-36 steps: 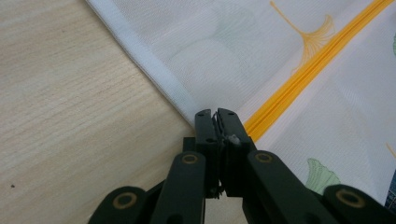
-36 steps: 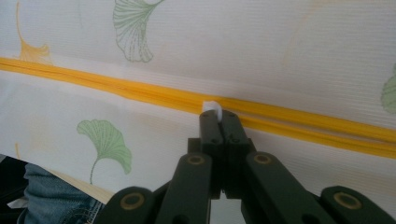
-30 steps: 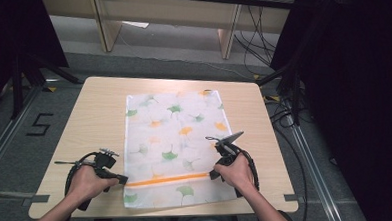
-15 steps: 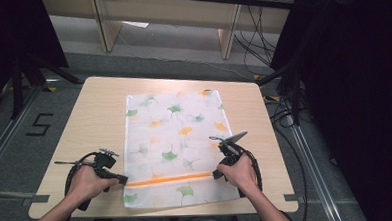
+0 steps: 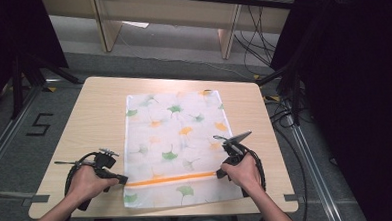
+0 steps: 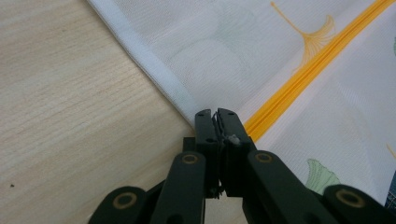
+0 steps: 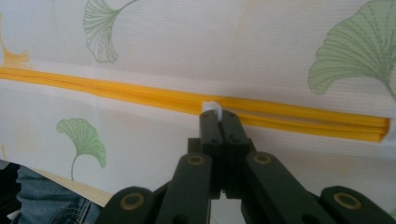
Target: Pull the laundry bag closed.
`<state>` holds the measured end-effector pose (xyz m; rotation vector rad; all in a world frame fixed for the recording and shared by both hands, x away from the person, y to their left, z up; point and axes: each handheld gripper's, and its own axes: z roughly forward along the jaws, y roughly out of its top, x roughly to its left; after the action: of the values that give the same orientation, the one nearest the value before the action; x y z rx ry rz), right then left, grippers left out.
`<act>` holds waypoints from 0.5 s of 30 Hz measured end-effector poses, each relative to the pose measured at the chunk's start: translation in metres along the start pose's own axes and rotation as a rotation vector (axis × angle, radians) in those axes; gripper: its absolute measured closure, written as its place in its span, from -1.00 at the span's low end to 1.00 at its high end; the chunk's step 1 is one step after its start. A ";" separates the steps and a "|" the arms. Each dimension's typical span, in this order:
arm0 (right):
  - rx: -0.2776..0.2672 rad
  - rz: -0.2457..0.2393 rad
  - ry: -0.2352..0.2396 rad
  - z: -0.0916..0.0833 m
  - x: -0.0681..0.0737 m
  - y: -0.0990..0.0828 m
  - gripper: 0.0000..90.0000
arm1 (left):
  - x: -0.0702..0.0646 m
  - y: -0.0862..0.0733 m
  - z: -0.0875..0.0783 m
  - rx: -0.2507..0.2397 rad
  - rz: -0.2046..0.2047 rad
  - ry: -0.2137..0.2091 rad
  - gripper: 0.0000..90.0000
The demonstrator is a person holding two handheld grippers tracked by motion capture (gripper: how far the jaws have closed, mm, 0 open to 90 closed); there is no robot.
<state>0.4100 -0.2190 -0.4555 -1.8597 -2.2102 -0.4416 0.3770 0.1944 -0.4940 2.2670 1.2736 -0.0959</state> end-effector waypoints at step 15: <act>-0.003 0.014 -0.015 -0.006 -0.010 -0.002 1.00 | 0.000 0.000 0.000 0.000 -0.001 0.000 0.95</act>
<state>0.4100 -0.2305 -0.4541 -1.8849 -2.2065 -0.4299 0.3769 0.1944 -0.4940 2.2666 1.2747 -0.0959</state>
